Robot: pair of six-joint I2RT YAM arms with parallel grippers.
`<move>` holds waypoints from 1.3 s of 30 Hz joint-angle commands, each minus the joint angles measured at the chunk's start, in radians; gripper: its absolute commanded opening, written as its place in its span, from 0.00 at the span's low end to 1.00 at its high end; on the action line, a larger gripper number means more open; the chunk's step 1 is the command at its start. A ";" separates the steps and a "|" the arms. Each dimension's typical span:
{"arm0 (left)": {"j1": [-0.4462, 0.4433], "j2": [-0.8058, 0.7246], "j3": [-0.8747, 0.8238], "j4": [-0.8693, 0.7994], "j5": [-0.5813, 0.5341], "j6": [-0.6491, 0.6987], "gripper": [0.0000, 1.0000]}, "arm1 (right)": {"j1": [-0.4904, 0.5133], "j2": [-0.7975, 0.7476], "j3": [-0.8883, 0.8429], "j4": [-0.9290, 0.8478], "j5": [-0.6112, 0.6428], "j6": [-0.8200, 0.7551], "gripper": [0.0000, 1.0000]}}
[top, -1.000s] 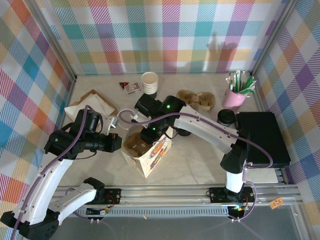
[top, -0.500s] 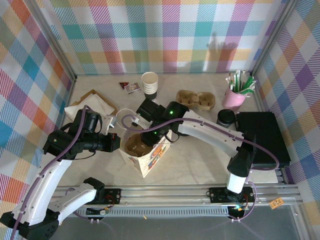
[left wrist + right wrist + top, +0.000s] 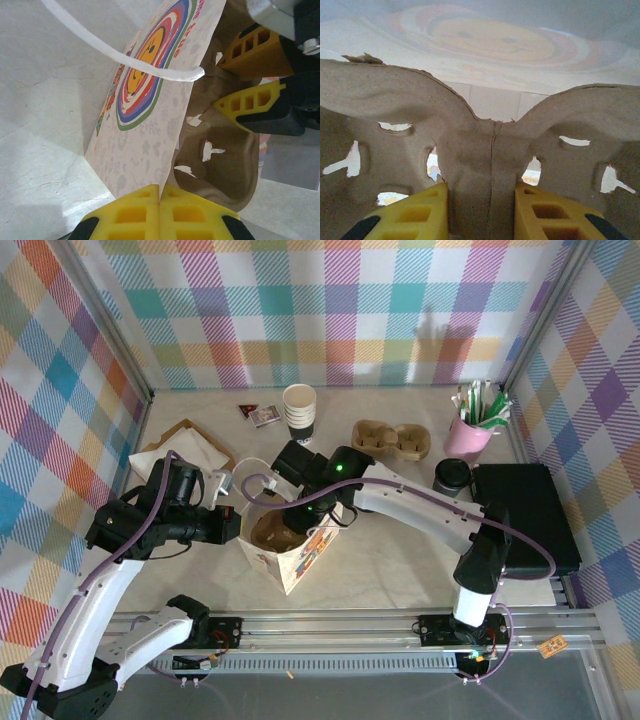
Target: Pack the takeout coffee
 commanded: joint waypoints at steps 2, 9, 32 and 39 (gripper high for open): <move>-0.004 -0.019 0.026 0.018 0.018 -0.004 0.00 | 0.008 0.029 -0.022 -0.012 0.023 -0.037 0.30; -0.005 -0.011 0.032 0.012 0.052 -0.003 0.00 | 0.008 0.049 -0.005 -0.029 0.019 -0.057 0.30; -0.005 -0.016 0.035 0.024 -0.031 -0.002 0.00 | 0.008 0.114 0.001 -0.078 -0.027 -0.129 0.30; -0.005 -0.016 0.033 0.026 -0.024 0.023 0.00 | 0.009 0.146 0.011 -0.072 -0.027 -0.121 0.30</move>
